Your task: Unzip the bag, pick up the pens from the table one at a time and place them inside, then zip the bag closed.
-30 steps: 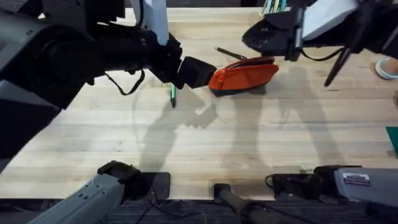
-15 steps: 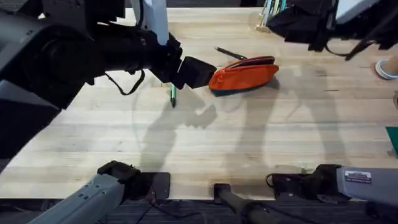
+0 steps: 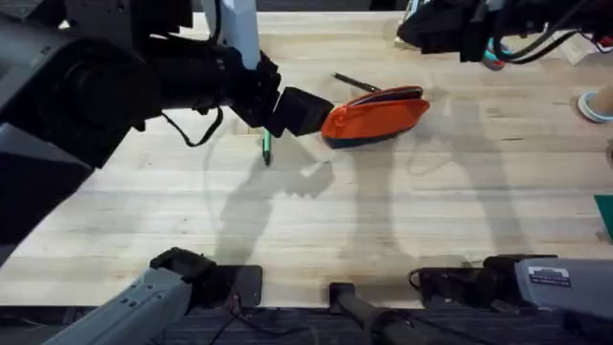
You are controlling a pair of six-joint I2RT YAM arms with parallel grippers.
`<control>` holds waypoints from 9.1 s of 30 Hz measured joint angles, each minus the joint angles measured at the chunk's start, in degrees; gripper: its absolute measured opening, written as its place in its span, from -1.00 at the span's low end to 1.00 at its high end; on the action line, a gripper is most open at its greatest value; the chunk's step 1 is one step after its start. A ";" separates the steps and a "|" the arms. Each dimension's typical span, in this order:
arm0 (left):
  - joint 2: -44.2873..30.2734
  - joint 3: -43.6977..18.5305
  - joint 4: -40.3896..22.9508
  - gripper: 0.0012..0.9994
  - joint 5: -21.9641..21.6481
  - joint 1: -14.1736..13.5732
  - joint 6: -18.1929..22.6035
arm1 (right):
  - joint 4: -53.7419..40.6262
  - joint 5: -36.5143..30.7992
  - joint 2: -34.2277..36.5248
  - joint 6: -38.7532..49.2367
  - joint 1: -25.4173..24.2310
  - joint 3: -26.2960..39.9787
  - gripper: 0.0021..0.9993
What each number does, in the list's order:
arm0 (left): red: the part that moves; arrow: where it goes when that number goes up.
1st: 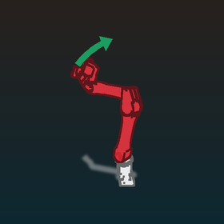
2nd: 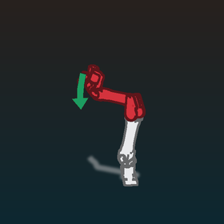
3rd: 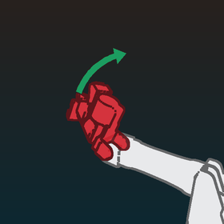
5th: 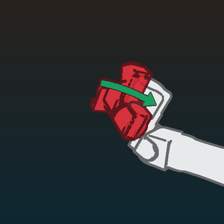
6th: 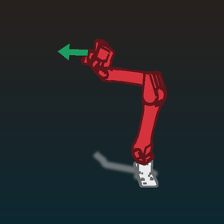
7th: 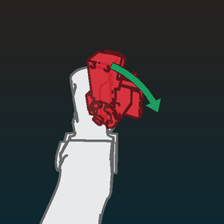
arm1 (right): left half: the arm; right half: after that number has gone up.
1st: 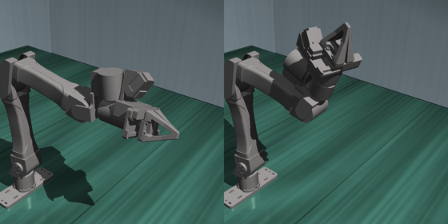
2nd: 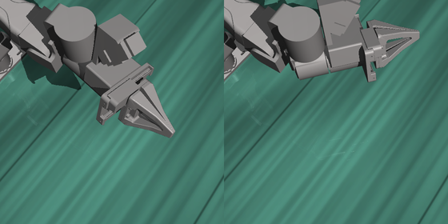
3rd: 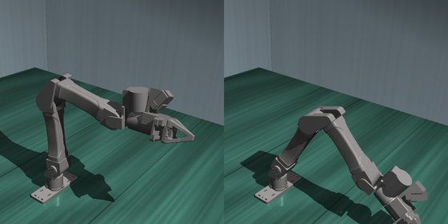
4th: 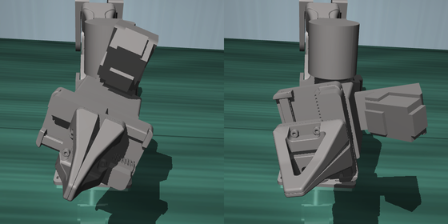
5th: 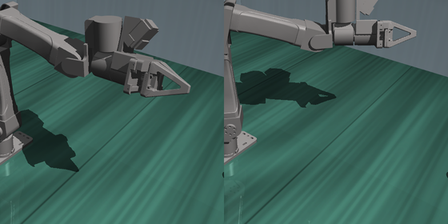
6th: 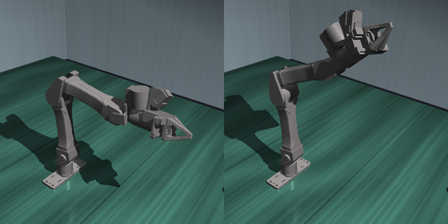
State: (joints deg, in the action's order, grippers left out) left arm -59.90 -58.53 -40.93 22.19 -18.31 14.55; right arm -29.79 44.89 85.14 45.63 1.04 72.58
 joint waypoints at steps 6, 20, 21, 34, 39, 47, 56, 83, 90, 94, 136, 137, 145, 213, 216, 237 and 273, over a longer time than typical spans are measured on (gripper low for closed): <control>0.00 -0.02 0.00 0.99 -0.02 0.00 0.00 | -9.44 -12.87 0.00 2.86 4.82 5.61 -0.95; 0.00 -0.02 0.00 0.99 -0.08 0.00 0.00 | -17.31 -39.27 0.00 18.03 16.16 7.56 -0.94; 0.00 0.01 0.00 0.99 -0.17 0.00 0.00 | -17.99 -39.95 0.00 20.21 16.58 7.56 -0.94; 0.00 -0.02 0.00 0.99 -0.45 0.00 0.00 | -20.01 -43.41 2.39 34.40 17.07 7.58 -0.94; 0.00 -0.02 0.00 0.99 -0.50 0.00 0.00 | -20.08 -43.60 4.59 34.58 17.07 7.59 -0.95; 0.00 0.01 0.00 0.99 -0.61 0.00 0.00 | -20.52 -43.61 8.04 34.57 17.07 7.59 -0.94; 0.00 -0.02 0.00 0.99 -0.61 0.00 0.00 | -21.08 -43.55 12.48 34.58 17.07 7.59 -0.94; 0.00 0.00 -0.04 0.99 -0.61 0.00 0.00 | -20.84 -43.17 14.88 35.25 17.07 7.63 0.98; 0.00 -0.02 -0.04 0.99 -0.61 0.00 0.00 | -20.84 -43.17 14.88 35.42 17.07 7.63 0.99; 0.00 -0.02 -0.09 0.99 -0.61 0.00 0.00 | -20.84 -43.17 14.88 35.42 17.07 7.63 0.99; 0.00 -0.01 -0.26 0.99 -0.61 0.00 0.00 | -29.05 -43.18 14.86 -2.81 17.57 17.87 0.99; 0.00 -0.02 -0.26 0.99 -0.61 0.00 0.00 | -29.60 -43.13 14.80 -4.77 17.55 19.59 0.99; 0.00 -0.02 -0.26 0.99 -0.61 0.00 0.00 | -29.94 -42.49 14.00 -18.95 17.83 27.17 0.99; 0.00 0.01 -0.46 0.99 -0.63 0.00 0.00 | -7.69 -45.32 40.98 -35.63 21.76 27.37 0.99; 0.00 0.01 -0.46 0.99 -0.63 0.00 0.00 | -7.66 -45.27 41.00 -35.69 21.76 27.37 0.85; 0.00 -0.02 -0.46 0.99 -0.62 0.00 0.00 | -4.78 -45.75 42.09 -36.23 21.61 28.81 -0.94; 0.00 -0.02 -0.46 0.99 -0.61 0.00 0.00 | -17.66 -45.75 29.24 -17.85 21.61 41.07 -0.94</control>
State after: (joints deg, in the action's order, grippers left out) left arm -59.90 -58.54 -41.39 21.58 -18.31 14.55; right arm -47.45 -0.86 114.38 27.78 22.65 113.64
